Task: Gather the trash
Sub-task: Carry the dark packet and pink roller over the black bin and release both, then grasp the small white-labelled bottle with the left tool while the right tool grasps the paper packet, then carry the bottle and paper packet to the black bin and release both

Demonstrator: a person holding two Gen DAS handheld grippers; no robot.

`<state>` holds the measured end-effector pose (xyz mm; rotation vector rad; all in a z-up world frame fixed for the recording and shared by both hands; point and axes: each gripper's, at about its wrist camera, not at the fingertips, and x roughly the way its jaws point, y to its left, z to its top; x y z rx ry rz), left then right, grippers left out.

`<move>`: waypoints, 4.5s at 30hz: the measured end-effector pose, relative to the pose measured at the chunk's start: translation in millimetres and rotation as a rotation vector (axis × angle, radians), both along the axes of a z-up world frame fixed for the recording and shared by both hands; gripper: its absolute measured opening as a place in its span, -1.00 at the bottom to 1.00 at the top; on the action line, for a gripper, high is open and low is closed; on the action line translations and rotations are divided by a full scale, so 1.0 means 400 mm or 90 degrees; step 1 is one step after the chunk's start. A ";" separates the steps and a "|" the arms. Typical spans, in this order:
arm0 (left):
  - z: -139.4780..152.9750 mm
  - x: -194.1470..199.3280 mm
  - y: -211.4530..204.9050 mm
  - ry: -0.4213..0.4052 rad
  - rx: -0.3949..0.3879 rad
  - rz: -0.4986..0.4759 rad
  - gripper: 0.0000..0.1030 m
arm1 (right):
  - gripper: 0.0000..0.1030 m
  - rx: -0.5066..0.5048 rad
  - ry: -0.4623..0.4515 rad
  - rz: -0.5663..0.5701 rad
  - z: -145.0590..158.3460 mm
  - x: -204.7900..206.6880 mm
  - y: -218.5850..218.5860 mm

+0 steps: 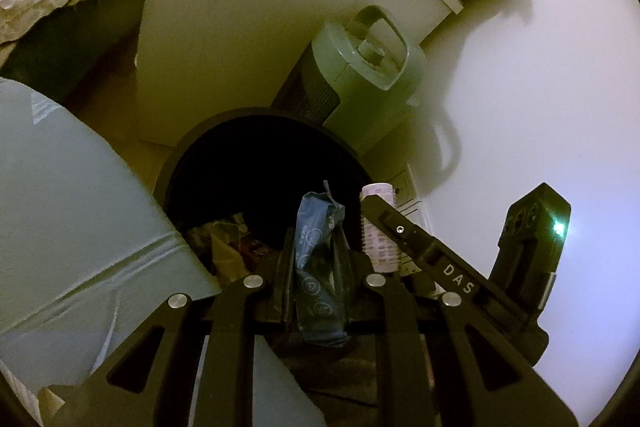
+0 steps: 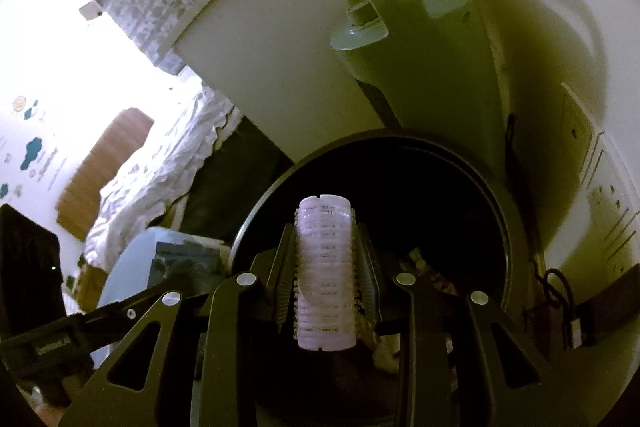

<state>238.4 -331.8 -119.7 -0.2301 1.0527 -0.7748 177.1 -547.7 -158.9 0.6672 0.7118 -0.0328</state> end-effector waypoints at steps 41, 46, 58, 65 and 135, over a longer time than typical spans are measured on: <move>0.072 -0.169 0.583 -0.110 0.083 0.237 0.64 | 0.28 0.003 -0.060 0.167 0.082 -0.100 0.260; 0.030 -0.160 0.619 -0.123 0.153 0.224 0.64 | 0.53 -0.017 -0.010 0.268 0.118 -0.144 0.455; -0.053 -0.096 0.609 -0.131 0.239 0.176 0.52 | 0.53 -0.186 0.114 0.336 0.085 -0.125 0.702; -0.057 -0.089 0.574 -0.178 0.305 0.171 0.20 | 0.22 -0.207 0.103 0.338 0.075 -0.112 0.695; 0.025 0.008 -0.063 -0.127 0.052 -0.094 -0.19 | -0.03 0.005 0.006 -0.041 -0.025 0.010 -0.049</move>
